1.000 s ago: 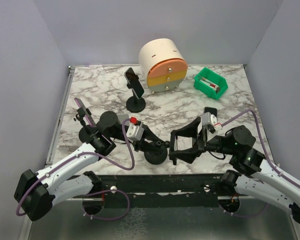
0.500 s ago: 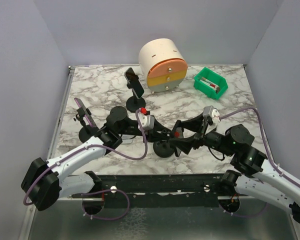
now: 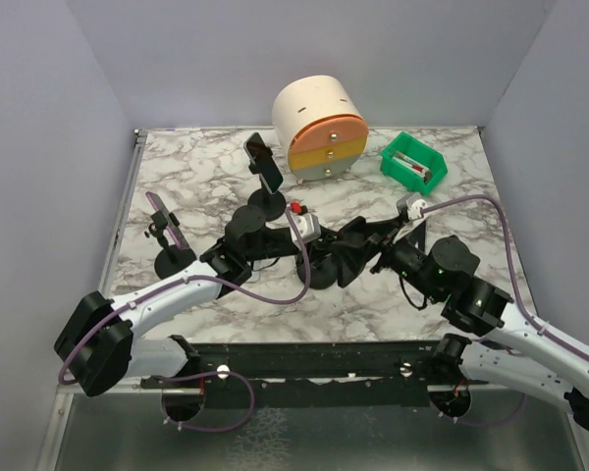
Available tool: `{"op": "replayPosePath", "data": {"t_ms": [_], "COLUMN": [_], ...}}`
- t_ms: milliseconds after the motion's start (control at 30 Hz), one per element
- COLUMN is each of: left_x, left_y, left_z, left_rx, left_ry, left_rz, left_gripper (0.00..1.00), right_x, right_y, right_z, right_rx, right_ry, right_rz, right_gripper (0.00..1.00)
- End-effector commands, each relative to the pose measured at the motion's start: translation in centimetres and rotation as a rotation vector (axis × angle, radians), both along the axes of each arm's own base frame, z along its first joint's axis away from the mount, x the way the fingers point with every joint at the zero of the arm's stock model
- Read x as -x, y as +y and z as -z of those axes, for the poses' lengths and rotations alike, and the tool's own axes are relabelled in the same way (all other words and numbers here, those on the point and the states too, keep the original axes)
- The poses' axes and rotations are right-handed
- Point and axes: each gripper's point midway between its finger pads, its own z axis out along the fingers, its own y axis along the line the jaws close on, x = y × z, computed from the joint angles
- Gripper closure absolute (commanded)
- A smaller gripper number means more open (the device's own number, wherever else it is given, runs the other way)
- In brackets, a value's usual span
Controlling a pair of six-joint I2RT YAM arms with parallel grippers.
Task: Remove the phone from the phone stand
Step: Place the phone stand at the center of the board.
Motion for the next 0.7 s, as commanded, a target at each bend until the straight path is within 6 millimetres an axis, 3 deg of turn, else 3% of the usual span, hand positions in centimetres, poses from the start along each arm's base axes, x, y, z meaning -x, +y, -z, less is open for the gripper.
{"op": "replayPosePath", "data": {"t_ms": [0, 400, 600, 633, 667], "left_x": [-1.6, -1.6, -1.6, -1.7, -1.9], "left_y": [-0.3, 1.8, 4.4, 4.9, 5.5], "left_z": [-5.1, -5.1, -5.4, -5.5, -5.6], "left_rx": [0.112, 0.123, 0.15, 0.161, 0.178], "left_ry": [-0.194, -0.205, -0.21, -0.189, -0.164], "left_rz": [-0.058, -0.152, -0.265, -0.298, -0.33], "left_gripper": [0.76, 0.37, 0.3, 0.26, 0.15], "right_x": [-2.7, -3.4, -4.0, -4.2, -4.4], "right_y": [-2.8, -2.2, -2.3, -2.3, -2.3], "right_z": [-0.3, -1.0, 0.0, 0.2, 0.4], "right_rx": [0.009, 0.034, 0.059, 0.061, 0.066], "right_ry": [0.012, 0.028, 0.069, 0.079, 0.089], "right_rz": [0.219, 0.229, 0.272, 0.285, 0.298], "right_gripper": [0.69, 0.69, 0.69, 0.7, 0.7]}}
